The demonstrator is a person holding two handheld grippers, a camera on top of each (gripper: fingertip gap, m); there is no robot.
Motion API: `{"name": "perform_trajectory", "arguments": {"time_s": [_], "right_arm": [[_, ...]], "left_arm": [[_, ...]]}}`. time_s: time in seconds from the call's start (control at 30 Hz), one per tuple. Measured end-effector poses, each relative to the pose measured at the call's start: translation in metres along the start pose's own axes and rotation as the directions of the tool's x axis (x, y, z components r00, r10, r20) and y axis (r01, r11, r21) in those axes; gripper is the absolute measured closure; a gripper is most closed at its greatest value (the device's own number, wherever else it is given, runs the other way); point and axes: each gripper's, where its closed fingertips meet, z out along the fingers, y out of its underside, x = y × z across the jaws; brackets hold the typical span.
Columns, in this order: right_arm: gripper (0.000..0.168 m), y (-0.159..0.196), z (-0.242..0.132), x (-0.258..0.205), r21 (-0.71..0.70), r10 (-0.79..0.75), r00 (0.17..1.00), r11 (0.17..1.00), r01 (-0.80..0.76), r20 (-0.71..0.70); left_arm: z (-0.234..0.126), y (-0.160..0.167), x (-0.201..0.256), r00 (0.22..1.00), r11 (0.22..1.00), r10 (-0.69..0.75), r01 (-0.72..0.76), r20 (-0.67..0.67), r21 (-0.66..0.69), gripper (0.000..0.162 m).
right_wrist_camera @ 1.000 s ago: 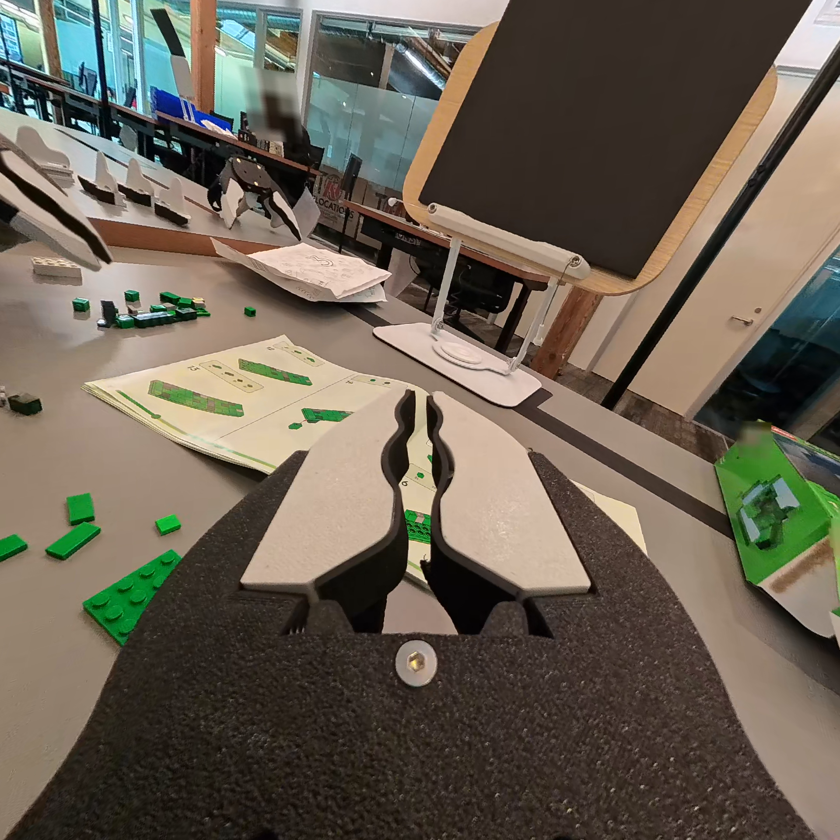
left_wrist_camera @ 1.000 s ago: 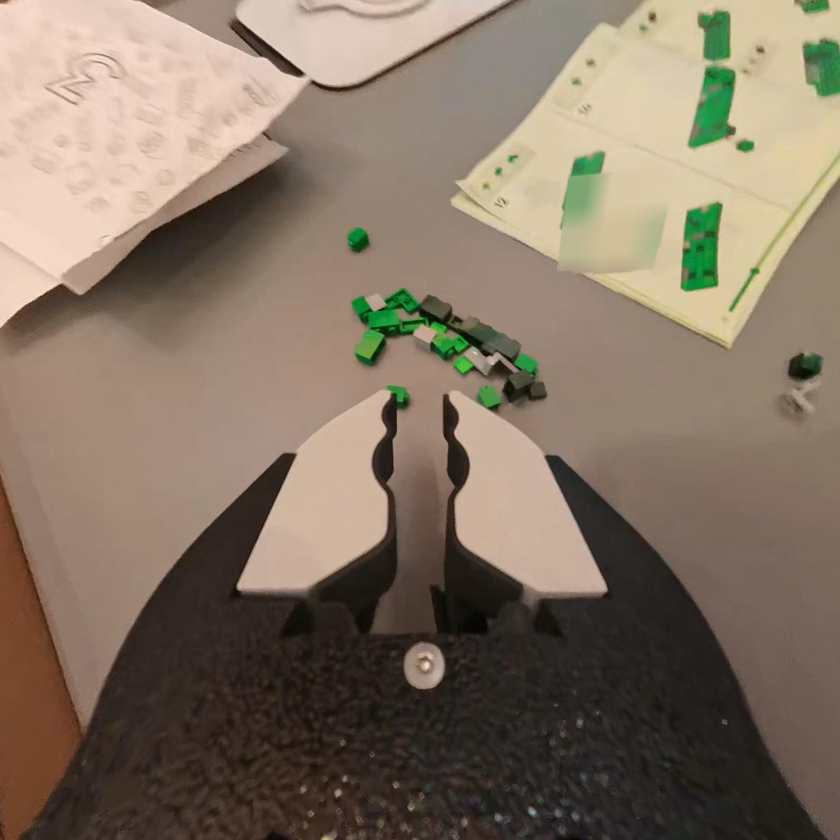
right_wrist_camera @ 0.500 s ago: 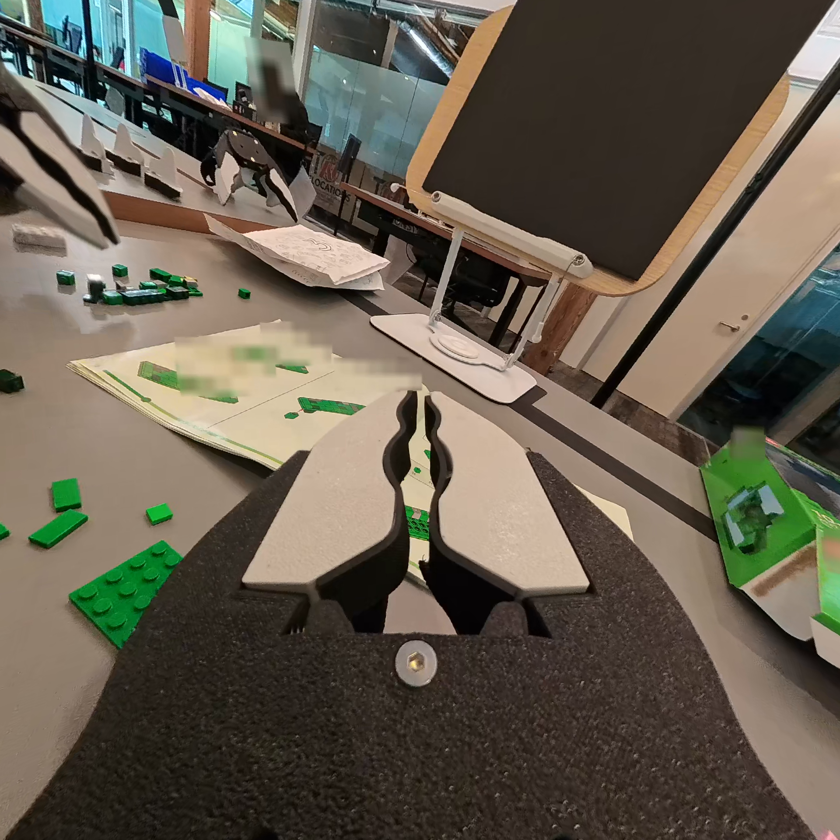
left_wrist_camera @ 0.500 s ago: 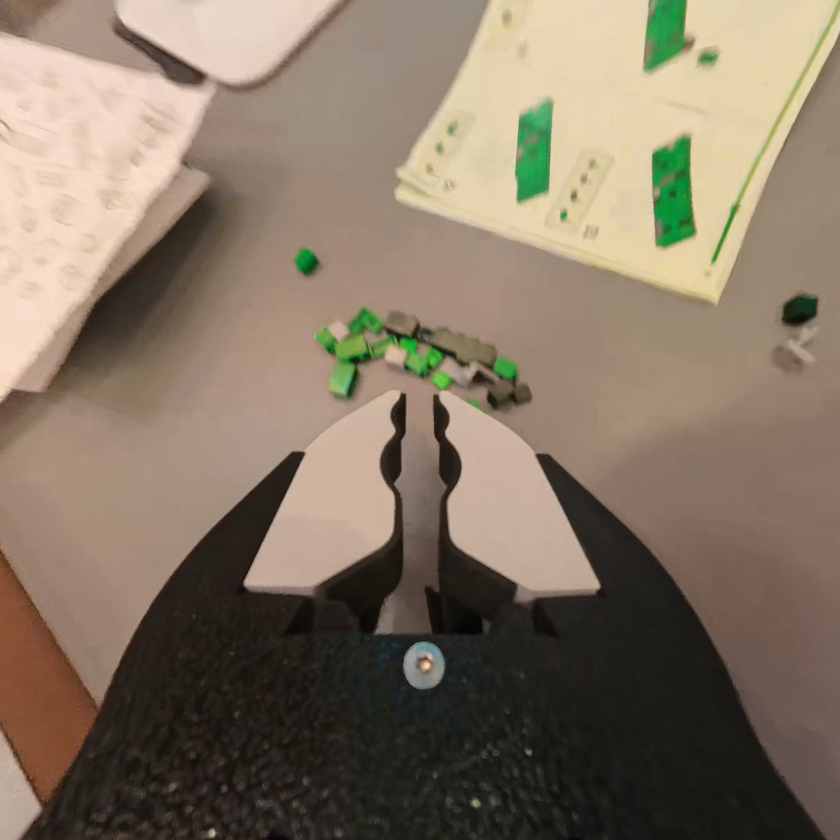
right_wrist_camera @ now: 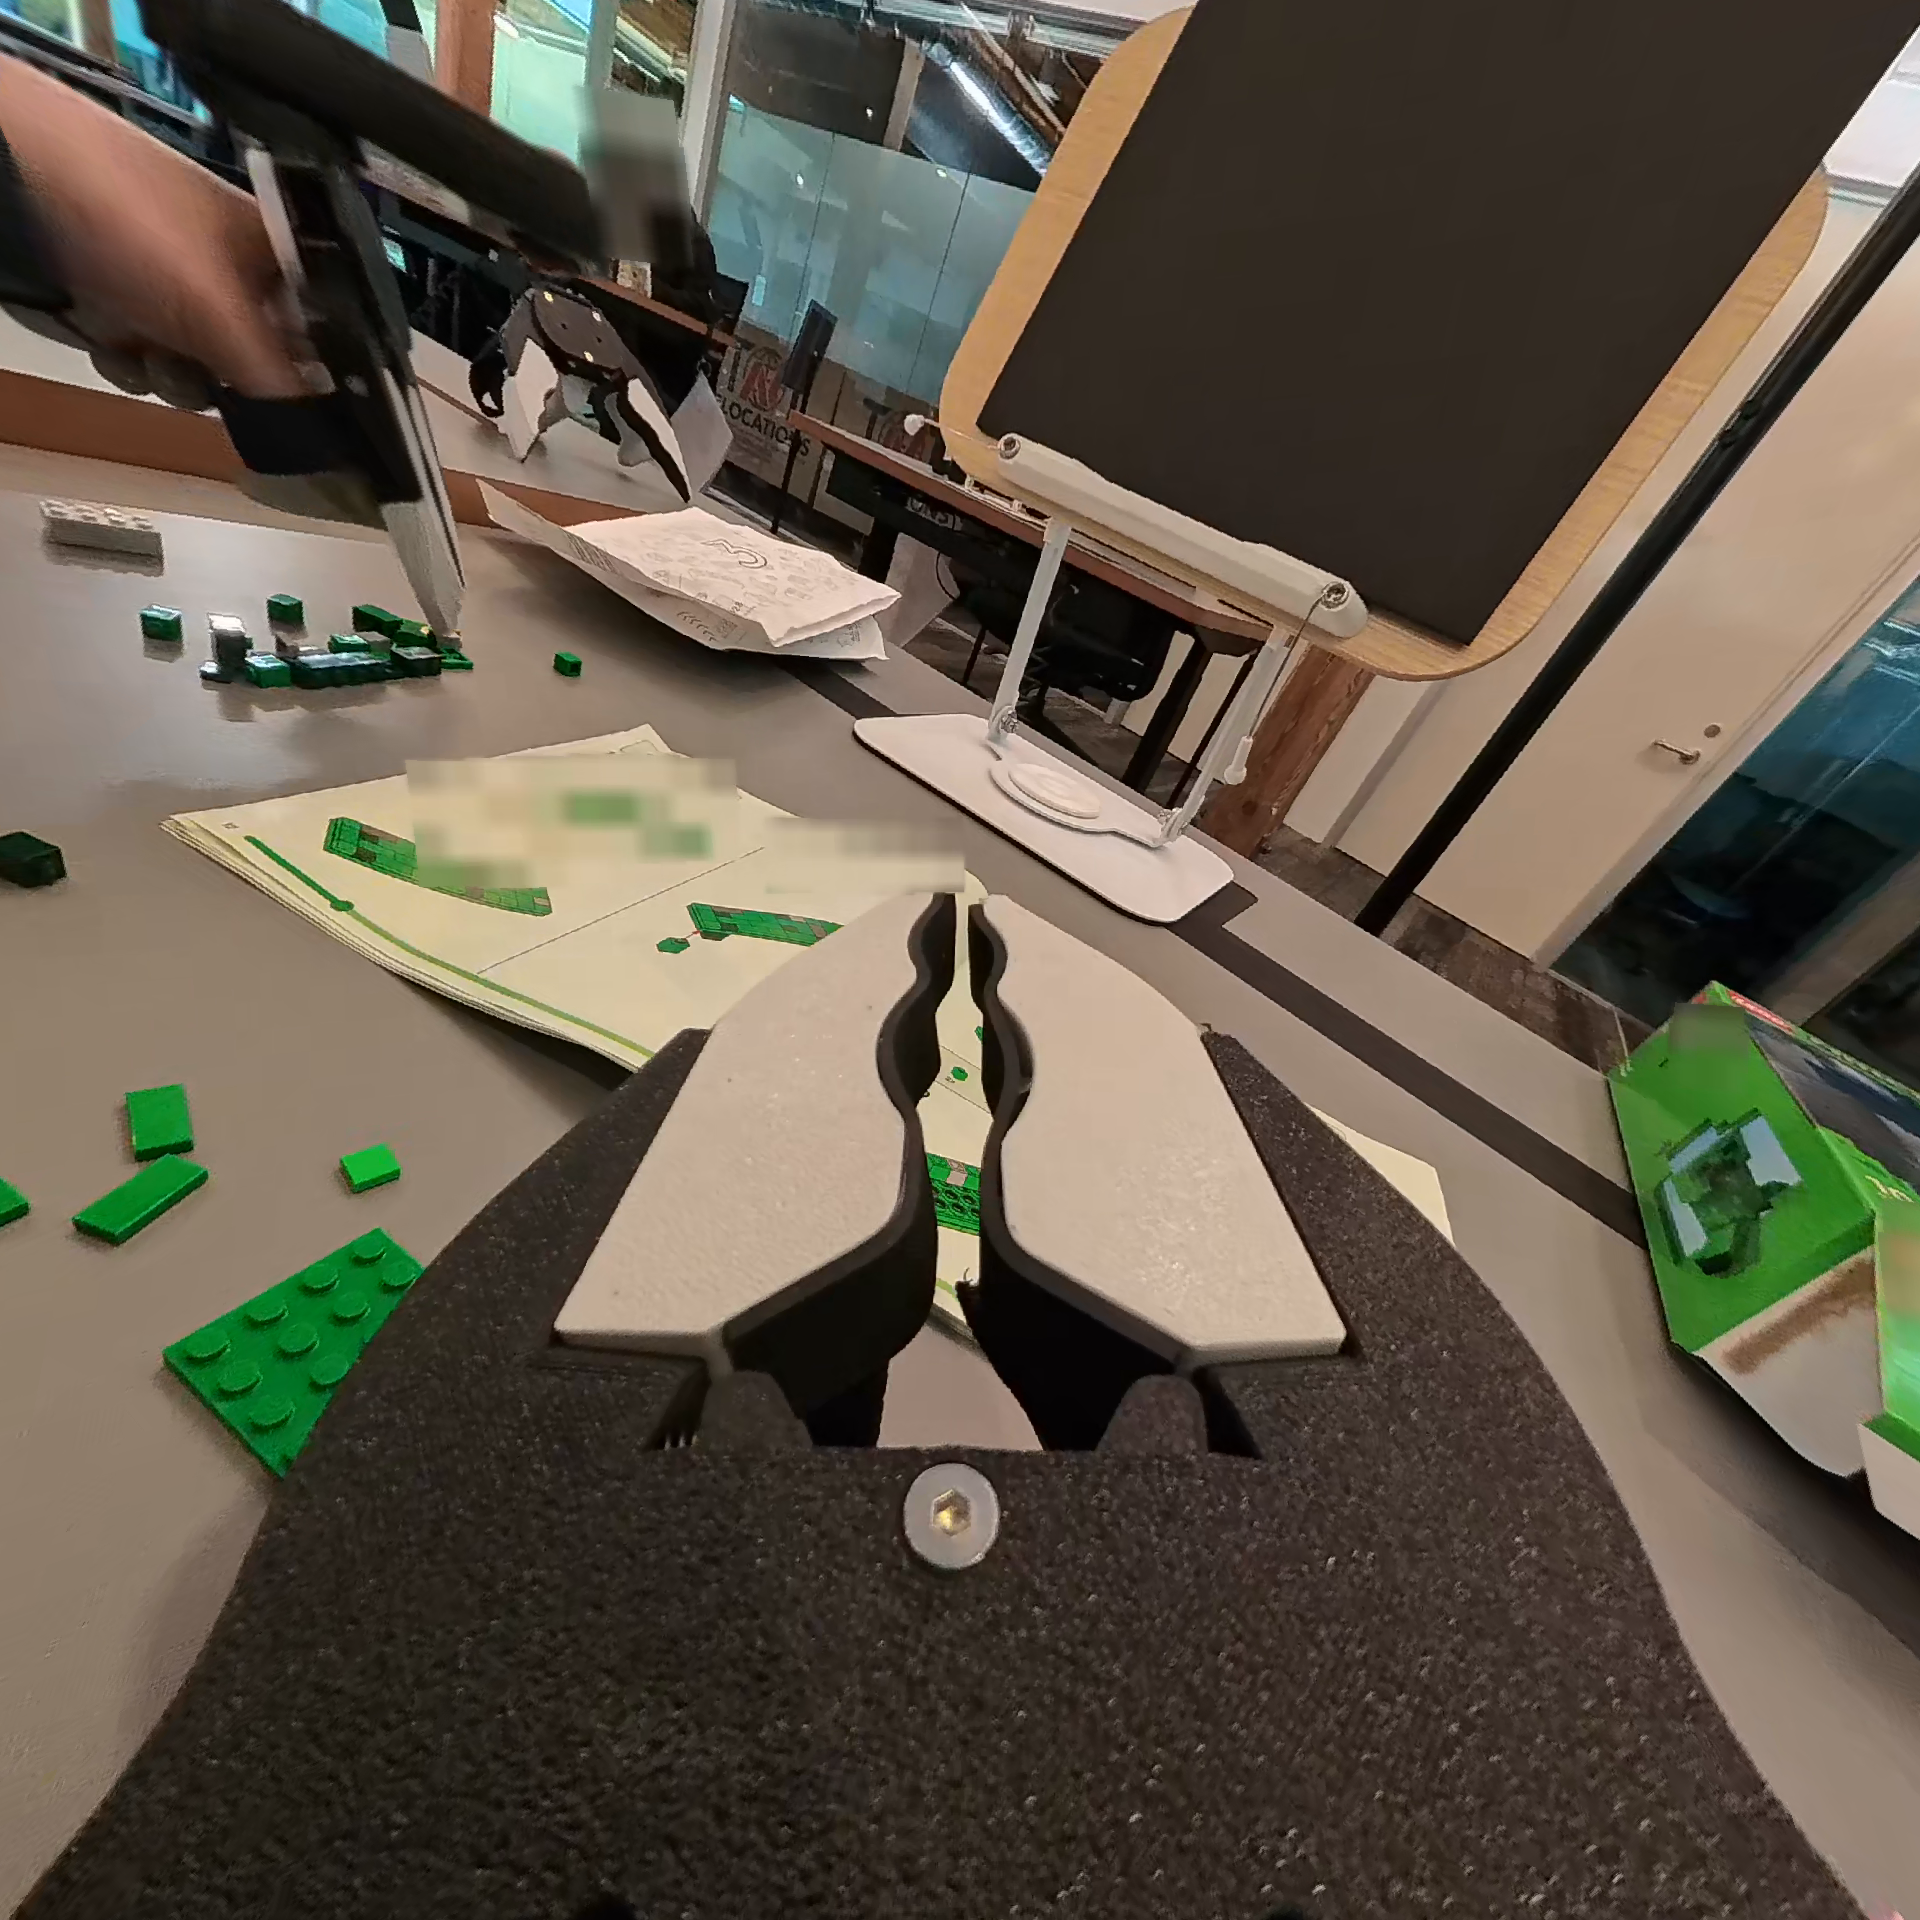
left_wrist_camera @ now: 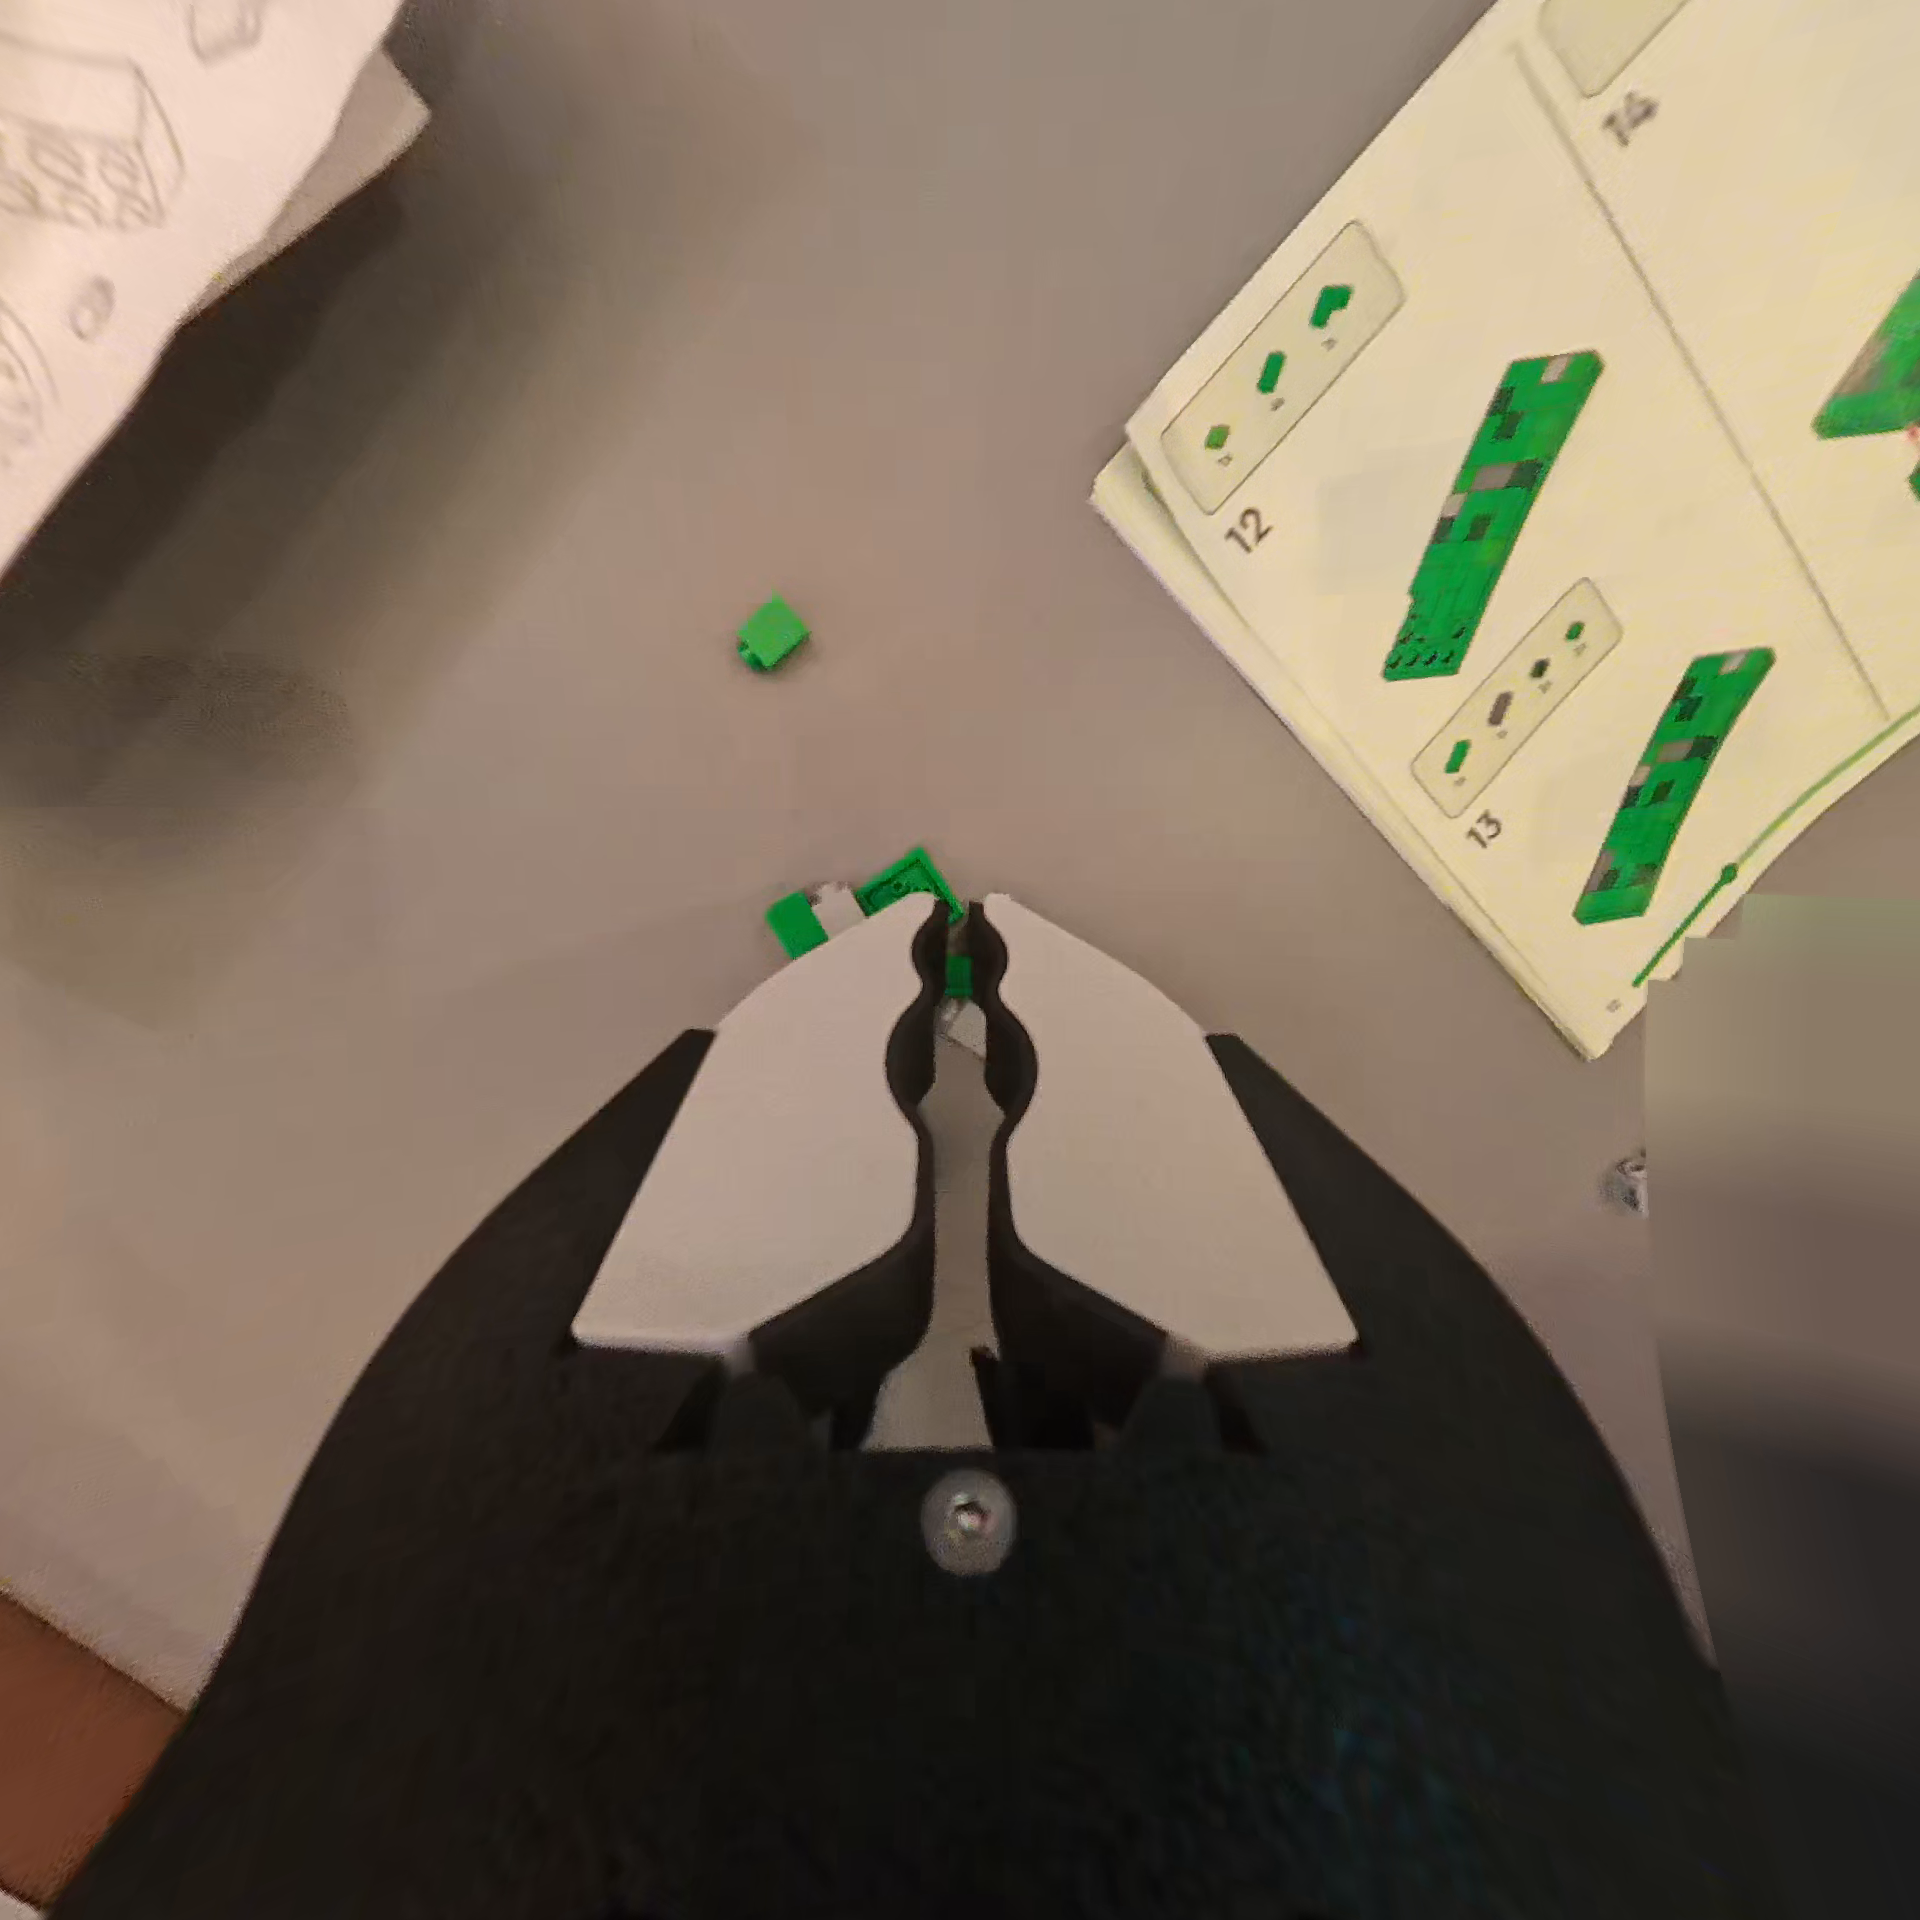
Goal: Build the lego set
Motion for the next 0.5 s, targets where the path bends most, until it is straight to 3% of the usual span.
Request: {"name": "perform_trajectory", "arguments": {"time_s": [0.23, 0.5], "right_arm": [[0.167, 0.0, 0.0, -0.002, -0.003, -0.014, 1.0, 1.0, 0.014, 0.008], [0.167, 0.001, 0.002, -0.006, -0.01, -0.037, 0.999, 0.999, 0.037, 0.022]], "left_arm": [[0.008, -0.001, 0.0, 0.995, 0.99, -0.094, 0.092, -0.016, -0.109, 0.157], [0.008, 0.0, -0.011, 0.991, 0.98, -0.071, 0.091, 0.117, -0.176, 0.155]]}}
